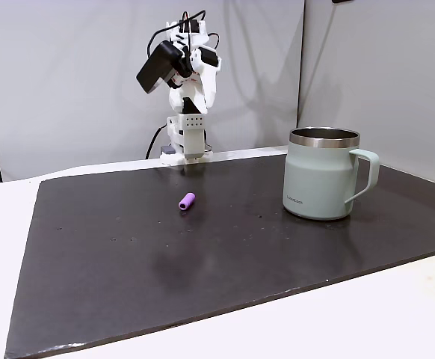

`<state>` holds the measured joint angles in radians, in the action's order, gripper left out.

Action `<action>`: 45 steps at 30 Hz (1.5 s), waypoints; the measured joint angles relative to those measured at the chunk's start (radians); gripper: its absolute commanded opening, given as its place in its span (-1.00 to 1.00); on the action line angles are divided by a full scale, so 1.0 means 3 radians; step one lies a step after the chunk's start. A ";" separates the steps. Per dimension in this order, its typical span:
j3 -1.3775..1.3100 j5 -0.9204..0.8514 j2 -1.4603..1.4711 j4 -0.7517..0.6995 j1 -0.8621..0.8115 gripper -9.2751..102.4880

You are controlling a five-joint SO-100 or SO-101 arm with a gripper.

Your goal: Grasp a pengrip and put it in the cup.

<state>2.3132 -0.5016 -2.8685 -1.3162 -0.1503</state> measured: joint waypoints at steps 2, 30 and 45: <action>-0.0389 -0.0159 0.0424 -0.0179 -0.0087 -0.56; -0.2710 -0.1866 0.3728 -0.0757 -0.0578 -0.36; -0.3733 -0.2076 0.5103 -0.0839 -0.0757 -0.36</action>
<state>1.1934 -1.1244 -1.3376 -1.5677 -0.3774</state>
